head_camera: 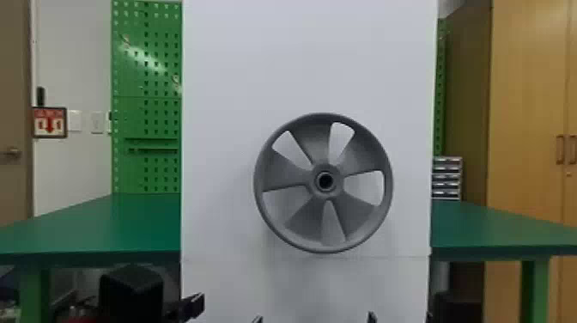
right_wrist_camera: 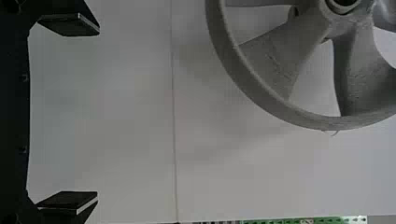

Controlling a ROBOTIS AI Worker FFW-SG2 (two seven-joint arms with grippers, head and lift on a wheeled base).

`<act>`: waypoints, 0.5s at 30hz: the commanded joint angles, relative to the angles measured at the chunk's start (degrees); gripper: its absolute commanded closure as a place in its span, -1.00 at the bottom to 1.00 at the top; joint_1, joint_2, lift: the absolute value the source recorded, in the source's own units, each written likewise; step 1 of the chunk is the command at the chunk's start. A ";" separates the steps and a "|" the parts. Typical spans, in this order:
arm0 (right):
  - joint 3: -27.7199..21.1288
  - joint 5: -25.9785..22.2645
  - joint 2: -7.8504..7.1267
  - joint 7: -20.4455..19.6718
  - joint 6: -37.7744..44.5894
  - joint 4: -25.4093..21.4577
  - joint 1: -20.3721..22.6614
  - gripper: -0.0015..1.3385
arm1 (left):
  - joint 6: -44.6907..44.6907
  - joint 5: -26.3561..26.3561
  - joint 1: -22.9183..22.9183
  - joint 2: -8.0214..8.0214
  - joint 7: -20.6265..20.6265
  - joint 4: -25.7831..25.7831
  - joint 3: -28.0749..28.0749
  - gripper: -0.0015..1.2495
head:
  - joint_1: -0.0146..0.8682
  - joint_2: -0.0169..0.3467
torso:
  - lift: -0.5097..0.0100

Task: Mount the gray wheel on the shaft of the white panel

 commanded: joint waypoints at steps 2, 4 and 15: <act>-0.76 2.05 -0.22 1.45 -5.27 1.72 5.76 -0.90 | -0.74 -0.18 0.36 0.00 -0.12 -0.01 0.33 -0.59 | -0.88 -0.98 | -0.96; -1.11 2.22 -0.22 2.59 -8.61 3.39 7.34 -0.90 | -1.27 -0.35 0.54 0.00 -0.29 -0.01 0.50 -0.59 | -0.88 -0.98 | -0.96; -1.02 4.42 -0.13 7.16 -22.06 12.44 13.23 -0.90 | -2.24 -0.44 1.42 -0.09 -0.56 -0.01 1.38 -0.59 | -0.88 -0.98 | -0.96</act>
